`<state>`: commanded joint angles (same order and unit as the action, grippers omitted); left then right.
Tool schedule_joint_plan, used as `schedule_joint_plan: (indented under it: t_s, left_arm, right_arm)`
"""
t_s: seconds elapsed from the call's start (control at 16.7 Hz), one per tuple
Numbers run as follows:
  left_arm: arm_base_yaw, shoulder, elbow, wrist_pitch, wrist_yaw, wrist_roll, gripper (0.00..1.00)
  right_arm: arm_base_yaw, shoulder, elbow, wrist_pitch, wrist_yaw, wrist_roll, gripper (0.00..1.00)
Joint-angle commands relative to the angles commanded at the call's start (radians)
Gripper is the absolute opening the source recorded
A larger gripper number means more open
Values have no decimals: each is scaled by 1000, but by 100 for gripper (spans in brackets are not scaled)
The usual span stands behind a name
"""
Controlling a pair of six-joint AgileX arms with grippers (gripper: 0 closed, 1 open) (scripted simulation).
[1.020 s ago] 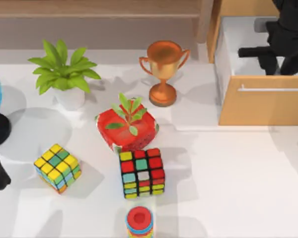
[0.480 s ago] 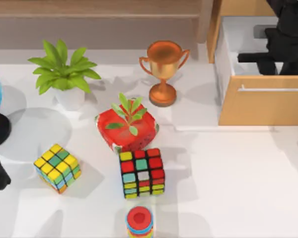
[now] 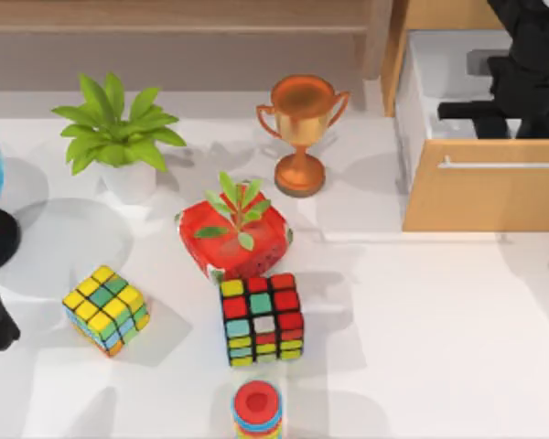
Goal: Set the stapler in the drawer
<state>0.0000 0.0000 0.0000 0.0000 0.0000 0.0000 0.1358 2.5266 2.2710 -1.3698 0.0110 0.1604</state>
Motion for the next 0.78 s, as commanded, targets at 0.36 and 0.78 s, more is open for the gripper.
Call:
schedule_joint_plan:
  t_s: [0.36, 0.78]
  left_arm:
    - [0, 0, 0, 0, 0, 0, 100]
    - [0, 0, 0, 0, 0, 0, 100]
  right_arm:
    - [0, 0, 0, 0, 0, 0, 60]
    - [0, 0, 0, 0, 0, 0, 100]
